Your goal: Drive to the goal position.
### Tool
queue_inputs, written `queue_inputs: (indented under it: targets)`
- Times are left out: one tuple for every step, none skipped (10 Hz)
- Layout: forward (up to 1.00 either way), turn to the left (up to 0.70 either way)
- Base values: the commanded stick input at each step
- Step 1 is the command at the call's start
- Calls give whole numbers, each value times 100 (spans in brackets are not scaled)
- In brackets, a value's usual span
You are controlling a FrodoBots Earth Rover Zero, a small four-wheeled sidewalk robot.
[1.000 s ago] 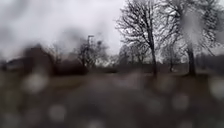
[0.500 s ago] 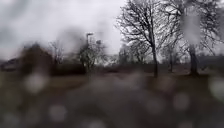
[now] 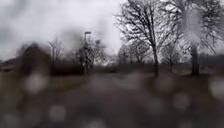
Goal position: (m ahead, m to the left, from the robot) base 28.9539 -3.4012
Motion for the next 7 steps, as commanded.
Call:
queue_inputs:
  targets:
    - [85, 32]
    - [85, 13]
    - [85, 1]
    - [85, 0]
    - [85, 0]
    - [85, 0]
    - [85, 0]
